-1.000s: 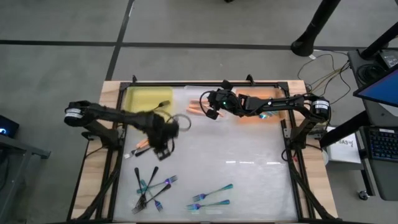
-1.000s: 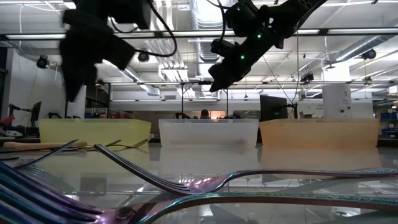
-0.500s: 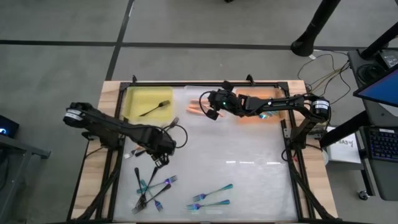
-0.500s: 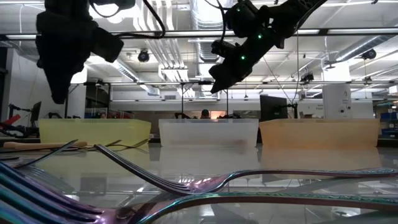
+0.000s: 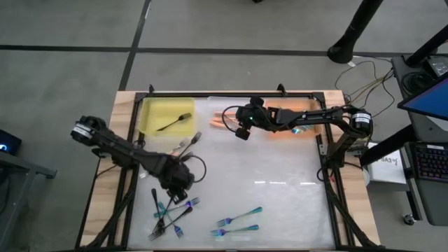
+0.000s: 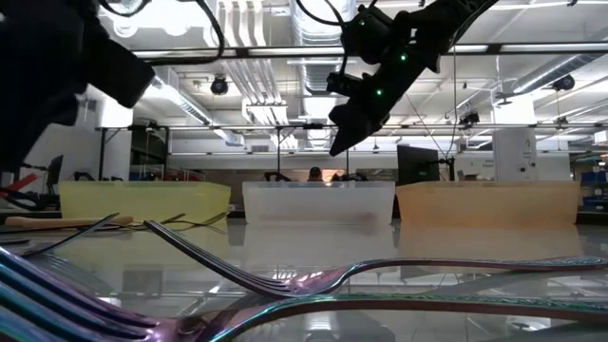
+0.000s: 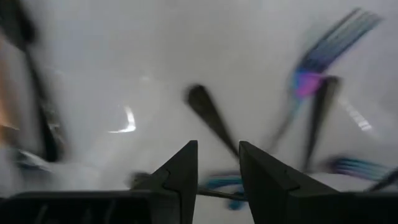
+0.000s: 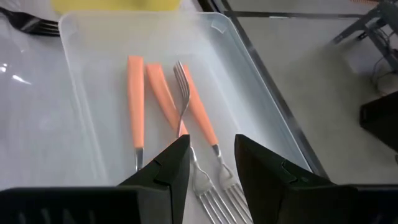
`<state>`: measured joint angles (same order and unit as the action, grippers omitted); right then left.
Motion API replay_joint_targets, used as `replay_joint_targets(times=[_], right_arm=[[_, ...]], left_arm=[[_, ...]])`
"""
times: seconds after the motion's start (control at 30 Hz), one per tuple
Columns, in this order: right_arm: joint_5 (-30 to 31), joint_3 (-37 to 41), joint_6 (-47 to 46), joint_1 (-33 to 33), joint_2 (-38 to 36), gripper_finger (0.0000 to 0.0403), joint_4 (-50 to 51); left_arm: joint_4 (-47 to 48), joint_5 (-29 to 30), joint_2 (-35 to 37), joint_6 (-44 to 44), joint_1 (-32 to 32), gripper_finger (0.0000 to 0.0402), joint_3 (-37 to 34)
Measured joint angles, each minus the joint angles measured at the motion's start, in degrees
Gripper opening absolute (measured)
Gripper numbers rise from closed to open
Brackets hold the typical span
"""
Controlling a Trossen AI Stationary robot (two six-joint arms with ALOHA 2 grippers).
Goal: Sort silverware by color (type)
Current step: Put the black fork into the yellow bin
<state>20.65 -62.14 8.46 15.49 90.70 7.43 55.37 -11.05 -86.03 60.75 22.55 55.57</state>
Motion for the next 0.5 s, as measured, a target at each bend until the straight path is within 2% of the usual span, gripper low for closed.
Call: replay_joint_targets(times=[0.23, 0.5], right_arm=[[-0.12, -0.03, -0.49, 0.01, -0.03, 0.0118, 0.0], [-0.12, -0.03, -1.08, 0.01, -0.04, 0.0118, 0.01]], left_arm=[[-2.39, -0.06, -1.66, 20.42, 6.8, 0.0098, 0.0], [-8.23, 0.61, -4.7, 32.14, 12.03, 0.0097, 0.0]])
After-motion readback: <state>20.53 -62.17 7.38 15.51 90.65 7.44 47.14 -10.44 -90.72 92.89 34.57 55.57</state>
